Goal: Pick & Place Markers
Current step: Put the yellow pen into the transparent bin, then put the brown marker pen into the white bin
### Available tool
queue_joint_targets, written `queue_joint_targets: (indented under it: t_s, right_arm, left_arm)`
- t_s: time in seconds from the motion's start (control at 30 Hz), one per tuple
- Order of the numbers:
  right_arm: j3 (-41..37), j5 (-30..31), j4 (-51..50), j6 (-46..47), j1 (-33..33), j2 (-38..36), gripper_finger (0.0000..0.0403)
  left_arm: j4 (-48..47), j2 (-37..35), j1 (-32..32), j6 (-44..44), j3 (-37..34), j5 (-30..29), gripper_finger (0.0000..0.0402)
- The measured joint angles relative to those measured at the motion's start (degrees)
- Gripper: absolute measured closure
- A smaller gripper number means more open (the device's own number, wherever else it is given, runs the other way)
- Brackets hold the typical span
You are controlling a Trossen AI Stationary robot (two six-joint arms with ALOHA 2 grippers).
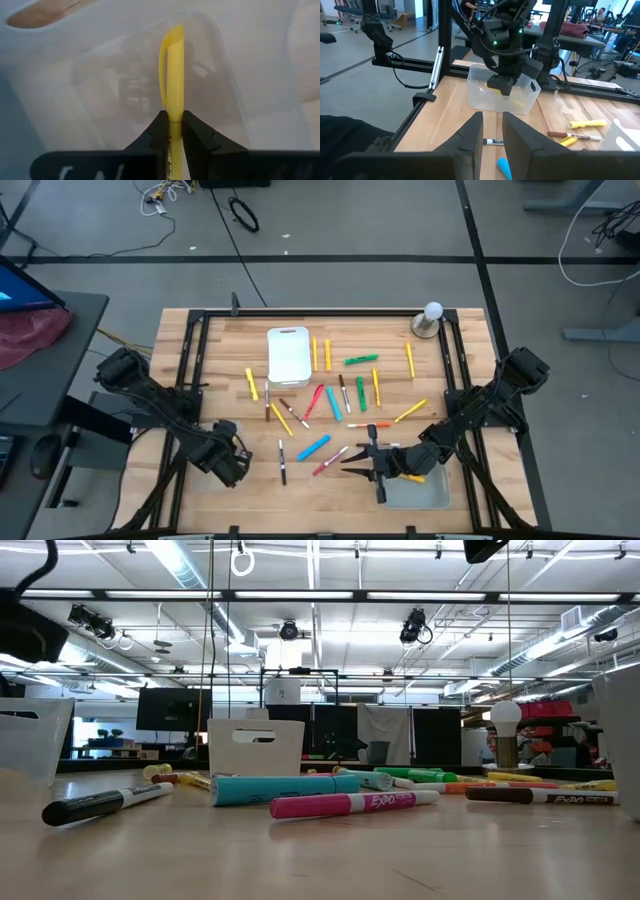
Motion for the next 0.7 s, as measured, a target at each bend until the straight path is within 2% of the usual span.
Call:
queue_joint_targets:
  t_s: [0.4,0.7]
  right_arm:
    - [0.0,0.0,0.1,0.2,-0.1,0.0,0.0328]
    - [0.0,0.0,0.1,0.2,-0.1,0.0,0.0328]
  left_arm:
    - [1.6,0.3,0.2,0.6,-0.6,0.1,0.0351]
    - [1.4,0.2,0.3,3.1,-0.6,0.2,0.0264]
